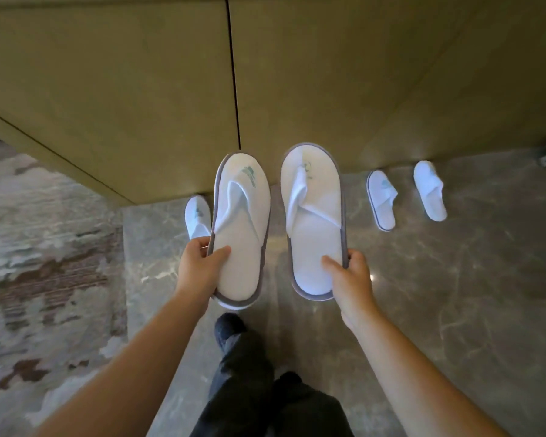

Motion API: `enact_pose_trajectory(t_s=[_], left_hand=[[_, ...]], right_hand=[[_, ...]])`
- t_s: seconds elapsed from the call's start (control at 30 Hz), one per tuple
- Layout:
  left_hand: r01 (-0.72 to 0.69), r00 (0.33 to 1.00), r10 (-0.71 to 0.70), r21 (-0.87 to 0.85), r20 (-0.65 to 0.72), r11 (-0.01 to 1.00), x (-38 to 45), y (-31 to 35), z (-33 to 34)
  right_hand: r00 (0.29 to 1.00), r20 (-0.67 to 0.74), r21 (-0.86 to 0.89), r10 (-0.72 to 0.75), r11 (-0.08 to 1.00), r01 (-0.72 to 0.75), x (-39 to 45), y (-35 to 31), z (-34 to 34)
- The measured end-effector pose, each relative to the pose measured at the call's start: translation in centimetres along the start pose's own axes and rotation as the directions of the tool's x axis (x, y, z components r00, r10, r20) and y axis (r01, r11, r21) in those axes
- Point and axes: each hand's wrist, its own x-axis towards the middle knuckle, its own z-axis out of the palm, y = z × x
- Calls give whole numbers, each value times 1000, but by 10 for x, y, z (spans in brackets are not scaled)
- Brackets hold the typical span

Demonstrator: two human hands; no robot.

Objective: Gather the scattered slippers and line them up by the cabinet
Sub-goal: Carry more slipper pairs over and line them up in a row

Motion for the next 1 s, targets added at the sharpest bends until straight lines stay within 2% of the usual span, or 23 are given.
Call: enact_pose_trajectory(t_s=[0.23, 0.5, 0.63, 0.8, 0.9, 1.0], left_hand=[[54, 997, -54, -8, -63, 999, 126, -79, 46], [115, 980, -124, -65, -154, 991, 275, -234, 105], [78, 984, -74, 17, -163, 997, 335, -285, 118], [18, 988, 0, 118, -152, 993, 381, -325, 128], [-15, 986, 32, 101, -162, 995, 393, -337, 133], [-44, 986, 49, 38, -161, 998, 394, -337, 138]], right_hand=[[992, 103, -85, 72, 994, -63, 138, 76, 53], [973, 187, -179, 133, 979, -99, 301, 235, 129], [981, 170, -269, 95, 962, -47, 360, 305, 165], [993, 108, -244, 42, 970, -14, 412, 360, 190], [998, 63, -276, 23, 961, -5, 424, 372, 190], [990, 88, -432, -112, 891, 140, 419, 364, 183]])
